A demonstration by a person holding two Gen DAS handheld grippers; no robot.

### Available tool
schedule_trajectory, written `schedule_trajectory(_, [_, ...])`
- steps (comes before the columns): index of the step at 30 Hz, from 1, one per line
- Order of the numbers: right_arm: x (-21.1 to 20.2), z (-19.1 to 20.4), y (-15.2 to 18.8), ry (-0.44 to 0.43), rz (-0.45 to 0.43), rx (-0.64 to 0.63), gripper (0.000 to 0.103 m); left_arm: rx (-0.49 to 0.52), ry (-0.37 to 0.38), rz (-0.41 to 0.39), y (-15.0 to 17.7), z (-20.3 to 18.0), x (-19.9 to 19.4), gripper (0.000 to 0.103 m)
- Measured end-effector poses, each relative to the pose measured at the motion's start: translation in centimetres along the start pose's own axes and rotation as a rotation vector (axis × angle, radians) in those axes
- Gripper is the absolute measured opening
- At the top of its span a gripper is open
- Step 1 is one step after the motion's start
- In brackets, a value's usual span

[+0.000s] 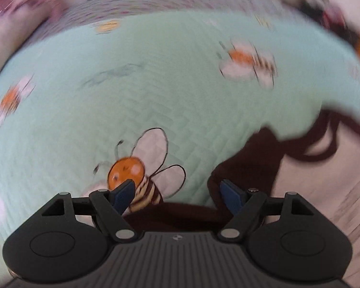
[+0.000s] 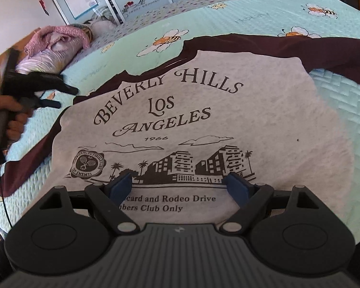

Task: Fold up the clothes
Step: 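Grasp the maroon sleeve nearest the left gripper and lift it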

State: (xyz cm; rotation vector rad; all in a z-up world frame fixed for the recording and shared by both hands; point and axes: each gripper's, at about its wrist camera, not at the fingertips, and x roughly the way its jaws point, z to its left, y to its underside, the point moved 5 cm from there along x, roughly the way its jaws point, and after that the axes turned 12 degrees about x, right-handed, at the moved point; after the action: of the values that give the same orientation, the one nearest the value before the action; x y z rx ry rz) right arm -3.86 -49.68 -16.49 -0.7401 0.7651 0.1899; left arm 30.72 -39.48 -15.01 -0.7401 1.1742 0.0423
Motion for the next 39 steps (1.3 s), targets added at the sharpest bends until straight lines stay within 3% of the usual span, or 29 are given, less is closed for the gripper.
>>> schedule_trajectory(3, [0.2, -0.3, 0.1, -0.016, -0.005, -0.009, 0.089, 0.107, 0.012, 0.019, 0.0, -0.8, 2.2, 0.08])
schedule_trajectory(5, [0.3, -0.3, 0.1, -0.024, -0.011, -0.02, 0.09, 0.072, 0.055, 0.006, 0.0, -0.7, 2.6, 0.074])
schedule_trajectory(8, [0.4, -0.1, 0.3, -0.022, -0.021, -0.045, 0.091, 0.038, 0.132, -0.024, 0.2, -1.1, 1.9, 0.037])
schedule_trajectory(9, [0.4, 0.0, 0.3, -0.019, -0.023, -0.055, 0.091, 0.038, 0.159, -0.036, 0.2, -1.4, 1.4, 0.016])
schedule_trajectory(10, [0.4, 0.1, 0.4, -0.017, -0.025, -0.06, 0.092, 0.037, 0.167, -0.045, 0.4, -1.4, 1.0, 0.015])
schedule_trajectory(14, [0.4, 0.1, 0.4, -0.013, -0.031, -0.068, 0.092, -0.039, 0.182, -0.076, 1.2, -0.2, -0.3, 0.02])
schedule_trajectory(16, [0.4, 0.1, 0.4, -0.014, -0.034, -0.066, 0.092, -0.088, 0.222, -0.081, 1.3, 0.4, -0.2, 0.048])
schedule_trajectory(18, [0.4, 0.2, 0.5, -0.011, -0.037, -0.07, 0.092, -0.125, 0.264, -0.082, 1.2, 0.8, -0.1, 0.062])
schedule_trajectory(23, [0.5, 0.3, 0.6, -0.006, -0.039, -0.082, 0.092, -0.2, 0.431, -0.075, 0.8, 1.0, 0.4, 0.072])
schedule_trajectory(25, [0.6, 0.3, 0.7, -0.005, -0.042, -0.083, 0.092, -0.192, 0.462, -0.072, 0.6, 0.4, 0.7, 0.074])
schedule_trajectory(29, [0.6, 0.5, 0.8, -0.001, -0.047, -0.101, 0.093, -0.147, 0.405, -0.038, 0.4, -0.7, 1.7, 0.071])
schedule_trajectory(30, [0.6, 0.5, 0.8, -0.001, -0.047, -0.103, 0.093, -0.133, 0.37, -0.045, 0.2, -0.8, 1.6, 0.055])
schedule_trajectory(31, [0.6, 0.5, 0.8, -0.002, -0.048, -0.103, 0.094, -0.119, 0.336, -0.051, 0.1, -0.9, 1.5, 0.03])
schedule_trajectory(33, [0.6, 0.4, 0.9, -0.004, -0.049, -0.103, 0.094, -0.12, 0.317, -0.078, -0.1, -0.7, 1.1, 0.018])
schedule_trajectory(39, [0.5, 0.3, 0.9, -0.009, -0.053, -0.107, 0.094, -0.074, 0.134, -0.255, -4.2, 2.2, -1.9, 0.012])
